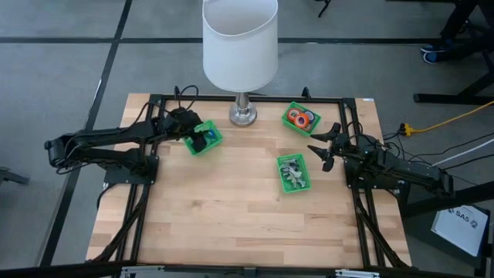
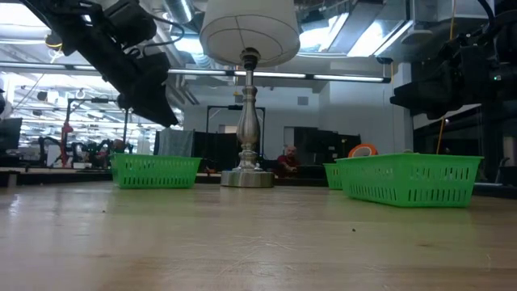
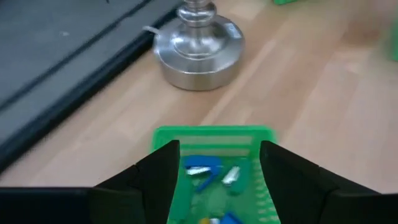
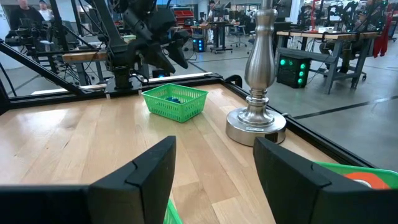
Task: Pick and place Stapler, Stapler remover, tape
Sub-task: Return to Home Position
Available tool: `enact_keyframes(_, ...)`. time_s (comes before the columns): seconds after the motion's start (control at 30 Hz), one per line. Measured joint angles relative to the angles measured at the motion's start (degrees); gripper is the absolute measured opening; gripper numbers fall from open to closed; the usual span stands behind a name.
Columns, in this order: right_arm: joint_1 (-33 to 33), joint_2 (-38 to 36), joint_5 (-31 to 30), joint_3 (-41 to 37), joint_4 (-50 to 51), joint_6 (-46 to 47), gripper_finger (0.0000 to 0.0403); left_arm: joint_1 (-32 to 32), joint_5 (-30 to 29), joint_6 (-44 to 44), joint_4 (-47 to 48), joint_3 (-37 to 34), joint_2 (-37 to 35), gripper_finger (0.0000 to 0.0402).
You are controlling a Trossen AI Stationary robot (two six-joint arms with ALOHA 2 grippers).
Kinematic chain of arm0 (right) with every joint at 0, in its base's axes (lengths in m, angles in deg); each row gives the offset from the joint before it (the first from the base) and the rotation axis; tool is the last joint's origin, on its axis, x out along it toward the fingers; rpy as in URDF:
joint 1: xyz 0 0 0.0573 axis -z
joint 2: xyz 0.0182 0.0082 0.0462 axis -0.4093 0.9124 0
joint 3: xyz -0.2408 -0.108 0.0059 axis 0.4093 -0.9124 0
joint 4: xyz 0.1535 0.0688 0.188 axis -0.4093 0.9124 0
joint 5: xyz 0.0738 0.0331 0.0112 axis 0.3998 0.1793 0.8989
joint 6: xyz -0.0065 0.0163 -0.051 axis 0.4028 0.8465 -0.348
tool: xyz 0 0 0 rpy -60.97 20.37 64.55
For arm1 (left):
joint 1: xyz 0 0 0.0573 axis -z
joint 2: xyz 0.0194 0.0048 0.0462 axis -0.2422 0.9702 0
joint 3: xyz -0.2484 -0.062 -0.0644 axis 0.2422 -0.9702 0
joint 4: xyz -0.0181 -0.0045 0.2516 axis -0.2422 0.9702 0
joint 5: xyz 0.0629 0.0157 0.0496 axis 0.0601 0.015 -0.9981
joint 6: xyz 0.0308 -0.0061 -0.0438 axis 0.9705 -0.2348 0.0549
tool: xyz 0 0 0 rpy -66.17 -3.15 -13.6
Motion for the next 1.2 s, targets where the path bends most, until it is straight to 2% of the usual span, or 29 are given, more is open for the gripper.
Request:
enact_keyframes(0.07, 0.0, 0.0, 0.0, 0.0, 0.0, 0.0, 0.0220, 0.1, 3.1, -0.3, -0.2, 0.0, 0.0, 0.0218)
enact_keyframes(0.17, 0.0, 0.0, 0.0, 0.0, 0.0, 0.0, 0.0220, 0.1, 12.2, 7.6, -3.7, -0.4, -0.1, 0.0219)
enact_keyframes(0.27, 0.0, 0.0, 0.0, 0.0, 0.0, 0.0, 0.0220, 0.1, 22.7, 11.8, -14.1, -4.9, -2.3, 0.0221)
enact_keyframes(0.33, 0.0, 0.0, 0.0, 0.0, 0.0, 0.0, 0.0220, 0.4, 24.8, 11.2, -19.8, -8.3, -4.6, 0.0220)
enact_keyframes(0.43, 0.0, 0.0, 0.0, 0.0, 0.0, 0.0, 0.0220, 2.0, 23.2, 8.8, -20.5, -12.2, -9.7, 0.0218)
enact_keyframes(0.53, 0.0, 0.0, 0.0, 0.0, 0.0, 0.0, 0.0220, 4.4, 17.8, 6.5, -20.4, -15.5, -16.0, 0.0219)
enact_keyframes(0.93, 0.0, 0.0, 0.0, 0.0, 0.0, 0.0, 0.0220, 13.3, 5.9, 6.5, -17.1, -26.4, -42.8, 0.0219)
enact_keyframes(1.1, 0.0, 0.0, 0.0, 0.0, 0.0, 0.0, 0.0220, 17.6, 0.6, 6.9, -13.2, -28.3, -50.6, 0.0221)
enact_keyframes(1.2, 0.0, 0.0, 0.0, 0.0, 0.0, 0.0, 0.0220, 20.3, -0.7, 8.2, -13.3, -28.3, -52.2, 0.0219)
